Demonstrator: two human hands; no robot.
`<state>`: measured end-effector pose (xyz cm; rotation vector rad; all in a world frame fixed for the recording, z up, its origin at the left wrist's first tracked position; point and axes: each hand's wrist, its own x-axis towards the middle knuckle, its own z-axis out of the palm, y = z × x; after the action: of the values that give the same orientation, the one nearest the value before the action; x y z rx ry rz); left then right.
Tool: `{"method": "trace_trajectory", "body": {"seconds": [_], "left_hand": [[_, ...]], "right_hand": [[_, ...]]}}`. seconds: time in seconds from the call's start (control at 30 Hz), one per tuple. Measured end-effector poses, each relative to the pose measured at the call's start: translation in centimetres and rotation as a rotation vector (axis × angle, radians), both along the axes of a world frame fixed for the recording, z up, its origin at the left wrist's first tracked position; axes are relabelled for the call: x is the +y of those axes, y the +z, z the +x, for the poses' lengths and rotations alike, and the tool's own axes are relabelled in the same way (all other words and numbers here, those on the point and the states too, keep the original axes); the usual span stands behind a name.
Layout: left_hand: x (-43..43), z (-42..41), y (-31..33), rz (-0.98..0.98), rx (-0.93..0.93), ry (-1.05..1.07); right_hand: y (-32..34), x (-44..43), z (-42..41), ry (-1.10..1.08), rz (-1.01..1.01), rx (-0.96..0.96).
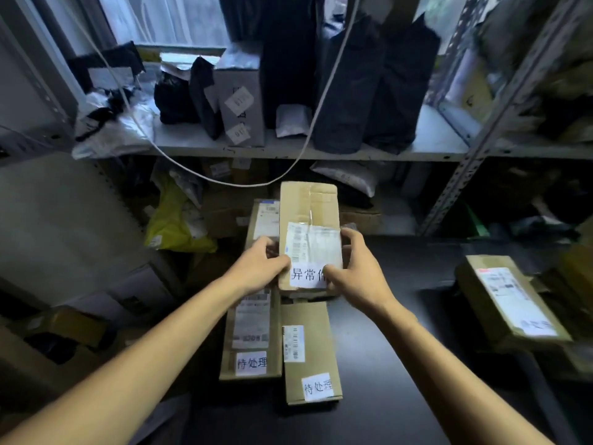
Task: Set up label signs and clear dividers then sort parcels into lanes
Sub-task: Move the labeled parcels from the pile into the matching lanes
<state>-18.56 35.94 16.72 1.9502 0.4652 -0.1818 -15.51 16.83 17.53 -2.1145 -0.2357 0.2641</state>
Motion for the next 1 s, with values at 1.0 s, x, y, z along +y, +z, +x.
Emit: {"method": "trace_trajectory", "body": {"seconds": [1.0], "left_hand": [[-40.8, 2.5, 9.2, -0.226, -0.483, 0.202]], "right_hand": [[8.6, -35.3, -5.1, -0.302, -0.216, -0.592]]}}
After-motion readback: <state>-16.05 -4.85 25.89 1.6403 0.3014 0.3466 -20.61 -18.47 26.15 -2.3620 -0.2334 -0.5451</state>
